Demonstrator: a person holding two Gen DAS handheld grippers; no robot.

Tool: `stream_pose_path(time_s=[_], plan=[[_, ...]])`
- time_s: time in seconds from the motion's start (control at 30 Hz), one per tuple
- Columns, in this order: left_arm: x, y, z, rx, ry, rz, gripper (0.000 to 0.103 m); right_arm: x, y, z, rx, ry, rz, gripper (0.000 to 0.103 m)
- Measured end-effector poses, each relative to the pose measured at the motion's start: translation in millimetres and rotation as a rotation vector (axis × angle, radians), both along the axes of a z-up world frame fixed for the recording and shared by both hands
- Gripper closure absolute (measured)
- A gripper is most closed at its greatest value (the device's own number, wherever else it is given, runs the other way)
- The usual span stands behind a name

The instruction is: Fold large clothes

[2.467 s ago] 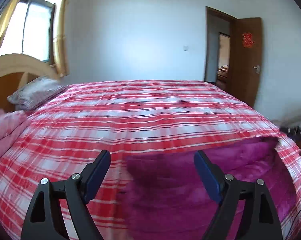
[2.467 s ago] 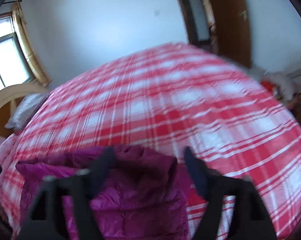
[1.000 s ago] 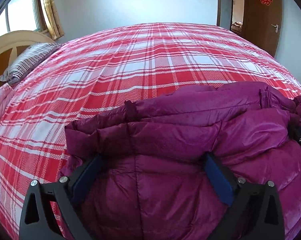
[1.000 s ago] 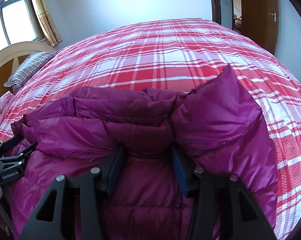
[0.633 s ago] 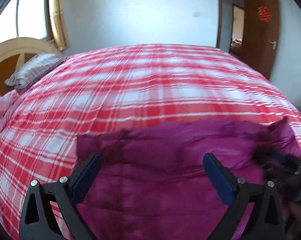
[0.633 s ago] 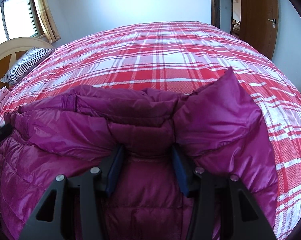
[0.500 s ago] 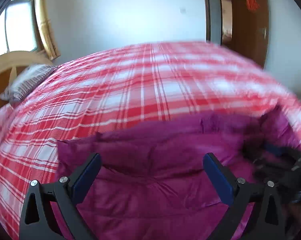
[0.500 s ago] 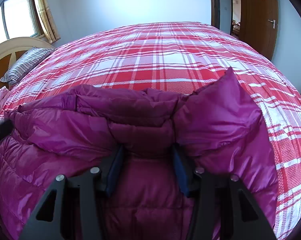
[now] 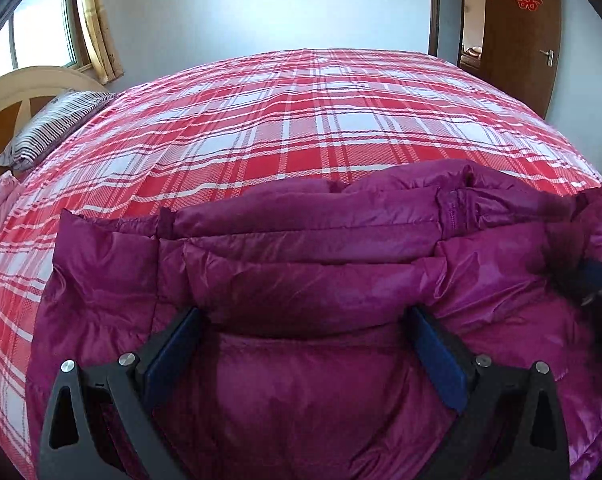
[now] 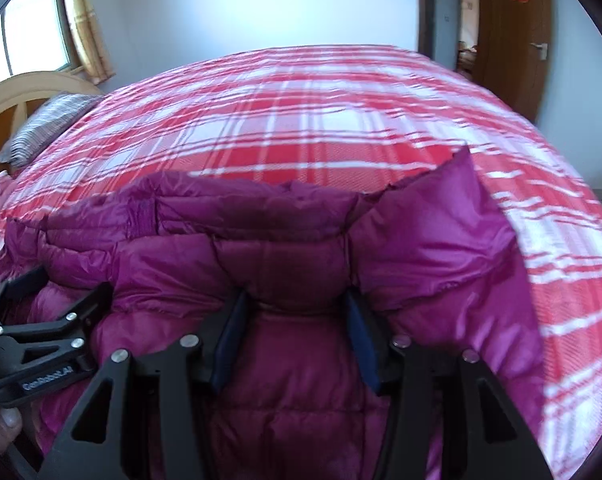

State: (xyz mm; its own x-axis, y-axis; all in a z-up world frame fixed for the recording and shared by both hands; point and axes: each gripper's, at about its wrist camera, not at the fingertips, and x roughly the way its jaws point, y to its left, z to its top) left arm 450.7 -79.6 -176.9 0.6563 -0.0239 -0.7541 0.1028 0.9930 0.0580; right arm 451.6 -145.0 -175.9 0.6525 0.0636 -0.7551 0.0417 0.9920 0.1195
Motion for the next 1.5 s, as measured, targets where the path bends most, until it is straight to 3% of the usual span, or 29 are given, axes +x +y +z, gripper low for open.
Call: stream_pose_path(time_s=[0.03,0.13,0.3,0.43,0.5,0.63,1.5], plan=[[0,1,0,-0.008,0.001,0.001,0.001,-5,-2,7,0.011,-0.019,-0.038,0.048],[1,3,0,-0.024,0.004,0.0,0.001,-19,2,31,0.072,-0.104,-0.113,0.029],[-8,31,22,-0.144,-0.01,0.028,0.001,-8,25,24,0.079,-0.077,-0.096,0.03],[-21,74,55,-0.201,-0.152,0.128,0.001,-4,17,-1,0.059,-0.026,-0.126,0.031],[-12,85,52,-0.161,-0.154,0.162,0.001,-5,19,-2,0.031,-0.032,-0.117,0.031],[13,94,14,-0.138,-0.006,0.21,0.001,-2,25,-4,-0.013,-0.021,-0.11,0.028],[25,90,-7,-0.087,0.051,0.229,0.001,10,43,-15,-0.134,0.031,-0.106,0.019]])
